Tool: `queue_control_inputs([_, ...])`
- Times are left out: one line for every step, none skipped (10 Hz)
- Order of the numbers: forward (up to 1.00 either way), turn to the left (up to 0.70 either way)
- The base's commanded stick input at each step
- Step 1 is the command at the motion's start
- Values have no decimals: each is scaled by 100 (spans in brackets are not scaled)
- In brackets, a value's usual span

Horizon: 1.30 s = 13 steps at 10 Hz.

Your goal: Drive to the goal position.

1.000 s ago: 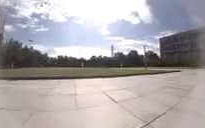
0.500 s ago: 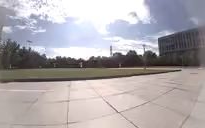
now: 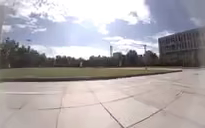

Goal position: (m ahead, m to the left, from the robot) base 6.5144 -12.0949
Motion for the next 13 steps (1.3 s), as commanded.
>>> queue_control_inputs([70,-1])
queue_control_inputs([70,-1])
queue_control_inputs([70,-1])
queue_control_inputs([70,-19])
queue_control_inputs([70,-27])
queue_control_inputs([70,-27])
queue_control_inputs([70,-27])
queue_control_inputs([70,-27])
queue_control_inputs([70,-27])
queue_control_inputs([70,-27])
queue_control_inputs([70,-27])
queue_control_inputs([70,-27])
queue_control_inputs([70,-22])
